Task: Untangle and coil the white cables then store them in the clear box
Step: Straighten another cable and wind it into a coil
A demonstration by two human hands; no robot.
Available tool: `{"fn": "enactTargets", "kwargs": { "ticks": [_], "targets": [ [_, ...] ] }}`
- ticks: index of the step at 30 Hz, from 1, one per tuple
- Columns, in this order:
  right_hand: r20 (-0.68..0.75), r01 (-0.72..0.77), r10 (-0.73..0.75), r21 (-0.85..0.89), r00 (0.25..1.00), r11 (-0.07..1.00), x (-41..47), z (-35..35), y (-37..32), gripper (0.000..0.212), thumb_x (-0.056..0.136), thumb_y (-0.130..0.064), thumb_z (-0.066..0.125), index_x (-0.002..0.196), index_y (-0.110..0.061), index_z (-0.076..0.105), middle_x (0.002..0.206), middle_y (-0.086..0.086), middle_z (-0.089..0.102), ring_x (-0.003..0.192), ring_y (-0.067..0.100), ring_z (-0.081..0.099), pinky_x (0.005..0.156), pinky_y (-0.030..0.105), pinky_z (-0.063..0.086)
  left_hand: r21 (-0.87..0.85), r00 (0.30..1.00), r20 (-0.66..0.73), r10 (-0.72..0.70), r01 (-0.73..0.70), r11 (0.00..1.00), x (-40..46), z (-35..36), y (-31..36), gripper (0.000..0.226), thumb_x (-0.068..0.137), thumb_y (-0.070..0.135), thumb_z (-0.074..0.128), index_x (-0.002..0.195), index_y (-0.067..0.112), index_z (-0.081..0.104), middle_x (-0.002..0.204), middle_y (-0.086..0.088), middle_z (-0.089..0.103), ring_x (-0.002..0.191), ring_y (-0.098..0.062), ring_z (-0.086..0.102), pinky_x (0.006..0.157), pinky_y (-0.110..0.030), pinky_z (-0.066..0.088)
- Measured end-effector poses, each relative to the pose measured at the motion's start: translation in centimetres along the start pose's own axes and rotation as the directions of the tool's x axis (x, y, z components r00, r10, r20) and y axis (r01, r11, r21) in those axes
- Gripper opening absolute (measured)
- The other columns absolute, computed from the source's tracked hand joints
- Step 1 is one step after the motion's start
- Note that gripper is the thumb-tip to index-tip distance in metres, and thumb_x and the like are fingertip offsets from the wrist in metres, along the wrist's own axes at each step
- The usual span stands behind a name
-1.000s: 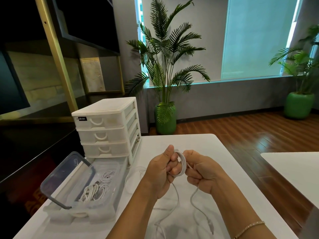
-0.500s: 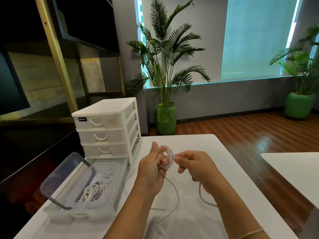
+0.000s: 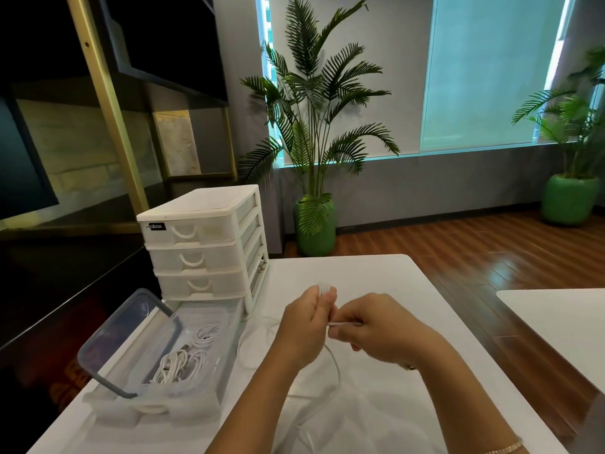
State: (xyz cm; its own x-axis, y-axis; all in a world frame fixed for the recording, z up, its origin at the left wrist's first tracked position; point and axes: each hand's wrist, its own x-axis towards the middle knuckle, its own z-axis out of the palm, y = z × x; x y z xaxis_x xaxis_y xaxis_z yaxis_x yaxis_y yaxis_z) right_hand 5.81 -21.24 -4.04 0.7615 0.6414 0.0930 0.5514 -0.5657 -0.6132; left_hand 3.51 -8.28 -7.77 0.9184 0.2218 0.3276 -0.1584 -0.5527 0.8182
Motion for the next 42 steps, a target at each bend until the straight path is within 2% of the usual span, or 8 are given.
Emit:
{"fn": "enactTargets", "kwargs": {
  "ticks": [7,12,19,24,29,34,38,42],
  "targets": [
    [-0.232,0.088,-0.058,0.123,0.971,0.989,-0.2,-1.3,1.1,0.021,0.088,-0.023,0.060,0.069,-0.031,0.055,0.079,-0.008,0.059,0.077,0.010,0.058,0.066,0.019,0.046,-0.251,0.945,0.326,-0.040,0.127,0.960,-0.7,-0.6,0.6,0.044,0.101,0.025,0.026,0.076,0.016,0.061,0.066,0.004,0.059,0.069,-0.011,0.056,0.067,-0.016,0.043],
    [-0.260,0.129,-0.048,0.305,0.964,0.944,0.4,-0.5,1.3,0.014,0.090,-0.025,0.056,0.077,-0.023,0.057,0.073,-0.006,0.059,0.068,0.011,0.054,0.065,0.022,0.044,-0.451,0.884,0.467,0.032,0.207,0.868,-0.9,-1.7,1.1,0.021,0.069,0.017,0.041,0.077,0.004,0.055,0.054,0.004,0.053,0.057,-0.010,0.050,0.066,-0.031,0.034],
    [-0.418,0.082,-0.018,0.135,0.908,0.988,1.3,1.1,1.5,0.013,0.095,-0.034,0.041,0.092,-0.022,0.045,0.079,-0.004,0.057,0.064,0.004,0.055,0.054,0.009,0.041,-0.332,0.904,0.420,-0.081,0.236,0.913,-1.0,-1.0,2.2,0.022,0.098,0.012,0.038,0.084,0.014,0.054,0.070,0.004,0.052,0.069,-0.007,0.049,0.066,-0.013,0.046],
    [-0.465,0.025,0.036,0.124,0.885,0.992,1.8,1.7,1.8,0.011,0.097,-0.035,0.038,0.094,-0.025,0.043,0.082,0.000,0.058,0.063,0.007,0.054,0.052,0.012,0.040,-0.089,0.942,0.324,-0.091,0.126,0.988,-0.8,-0.2,1.8,0.021,0.100,0.031,0.035,0.088,0.023,0.051,0.082,0.004,0.056,0.078,-0.010,0.051,0.084,-0.033,0.049],
    [-0.441,-0.061,0.153,0.214,0.884,0.975,2.0,1.1,1.9,0.018,0.096,-0.034,0.042,0.091,-0.019,0.051,0.085,-0.001,0.060,0.067,0.008,0.055,0.058,0.014,0.043,0.200,0.988,0.154,-0.020,-0.012,0.980,-1.1,0.7,2.4,0.009,0.101,0.030,0.033,0.104,0.023,0.039,0.092,0.006,0.053,0.069,-0.005,0.049,0.059,-0.011,0.040],
    [-0.282,-0.231,0.367,0.417,0.886,0.879,2.0,0.7,2.0,0.025,0.096,-0.036,0.042,0.104,-0.017,0.055,0.095,0.006,0.062,0.071,0.014,0.055,0.054,0.020,0.043,0.226,0.998,0.060,0.019,-0.032,0.974,-1.5,1.5,2.9,0.034,0.098,0.025,0.040,0.130,0.025,0.029,0.121,0.000,0.056,0.084,-0.009,0.054,0.070,-0.010,0.046],
    [-0.142,-0.248,0.406,0.598,0.903,0.762,1.6,0.1,2.2,0.020,0.097,-0.031,0.042,0.101,-0.015,0.054,0.081,0.007,0.058,0.057,0.012,0.046,0.043,0.019,0.036,0.332,0.991,0.040,0.129,-0.135,0.934,-1.5,1.9,2.7,0.029,0.098,0.027,0.039,0.127,0.023,0.038,0.118,0.001,0.055,0.090,-0.011,0.052,0.079,-0.013,0.043],
    [-0.009,-0.242,0.366,0.734,0.931,0.635,1.2,-0.6,2.7,0.028,0.098,-0.027,0.040,0.088,-0.007,0.056,0.062,0.010,0.047,0.038,0.009,0.033,0.039,0.021,0.030,0.406,0.977,0.079,0.197,-0.212,0.889,-1.4,2.0,2.3,0.023,0.099,0.027,0.036,0.121,0.020,0.040,0.108,-0.002,0.054,0.085,-0.011,0.049,0.065,-0.005,0.034]
  ]
}}
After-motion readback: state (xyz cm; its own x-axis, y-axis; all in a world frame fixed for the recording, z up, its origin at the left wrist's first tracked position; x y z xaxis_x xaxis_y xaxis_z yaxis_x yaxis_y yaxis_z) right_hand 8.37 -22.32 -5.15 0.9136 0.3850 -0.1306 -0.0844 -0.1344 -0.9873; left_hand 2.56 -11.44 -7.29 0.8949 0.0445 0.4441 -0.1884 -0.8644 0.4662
